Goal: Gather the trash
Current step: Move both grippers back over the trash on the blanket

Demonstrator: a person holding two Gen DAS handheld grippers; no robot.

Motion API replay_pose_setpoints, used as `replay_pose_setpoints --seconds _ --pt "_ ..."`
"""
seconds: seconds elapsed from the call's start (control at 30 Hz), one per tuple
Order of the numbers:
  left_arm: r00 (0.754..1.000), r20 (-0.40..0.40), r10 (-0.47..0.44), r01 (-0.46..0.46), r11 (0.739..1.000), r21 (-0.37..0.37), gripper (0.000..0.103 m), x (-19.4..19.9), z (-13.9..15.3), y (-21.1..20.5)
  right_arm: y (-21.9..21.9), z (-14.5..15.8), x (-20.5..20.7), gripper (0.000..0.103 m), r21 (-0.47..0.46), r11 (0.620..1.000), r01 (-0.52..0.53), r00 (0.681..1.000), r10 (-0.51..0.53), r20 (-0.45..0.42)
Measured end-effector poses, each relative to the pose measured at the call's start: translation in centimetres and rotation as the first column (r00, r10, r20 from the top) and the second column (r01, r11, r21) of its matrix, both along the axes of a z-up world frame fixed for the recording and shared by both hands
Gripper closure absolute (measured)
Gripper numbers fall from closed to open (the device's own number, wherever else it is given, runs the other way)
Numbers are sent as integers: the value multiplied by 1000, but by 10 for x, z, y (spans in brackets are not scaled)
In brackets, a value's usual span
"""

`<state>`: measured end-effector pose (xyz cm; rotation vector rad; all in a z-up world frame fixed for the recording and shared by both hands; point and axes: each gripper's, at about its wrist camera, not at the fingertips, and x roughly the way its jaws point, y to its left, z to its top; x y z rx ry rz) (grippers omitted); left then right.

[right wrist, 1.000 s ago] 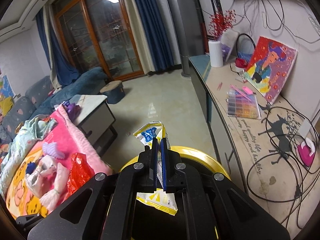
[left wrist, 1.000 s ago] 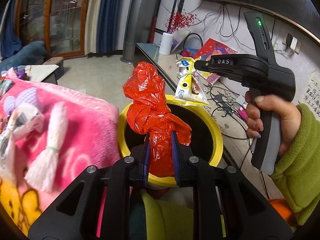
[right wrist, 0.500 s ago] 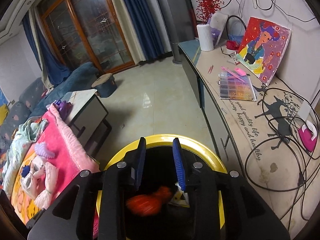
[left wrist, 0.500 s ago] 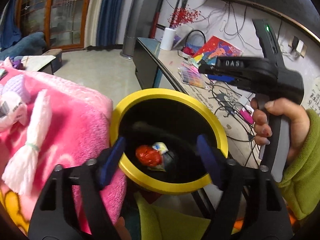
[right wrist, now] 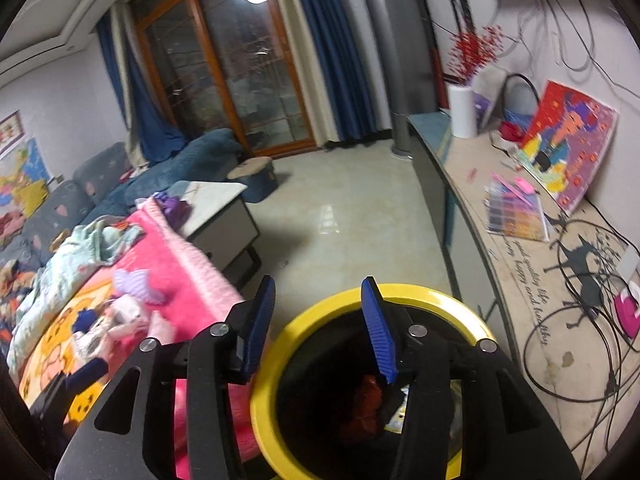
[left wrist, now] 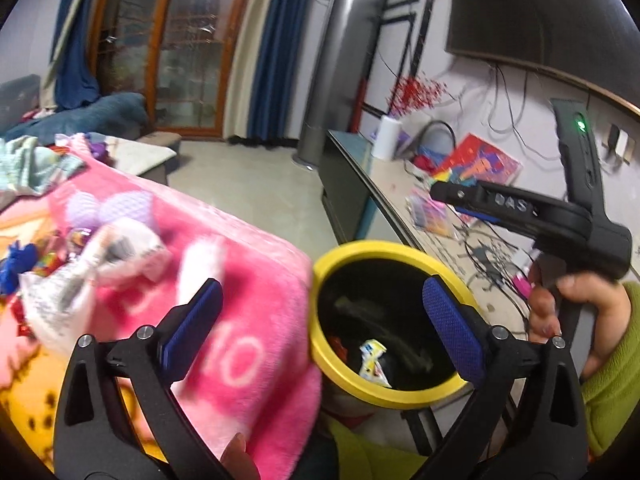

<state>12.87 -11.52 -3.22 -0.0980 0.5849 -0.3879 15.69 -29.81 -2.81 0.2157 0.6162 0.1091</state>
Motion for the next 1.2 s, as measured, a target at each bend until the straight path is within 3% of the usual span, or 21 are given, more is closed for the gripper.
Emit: replay_pose_setpoints --seconds 0.2,0.63,1.2 --pt "995 47 93 -93 996 1 11 -4 9 30 29 14 -13 55 -7 998 -69 997 69 42" --pt "965 69 251 -247 967 -62 11 -16 19 94 82 31 -43 53 -37 980 -196 972 199 124" --pt "914 66 400 -392 914 -100 11 -27 22 158 147 23 -61 47 -97 933 -346 929 355 106"
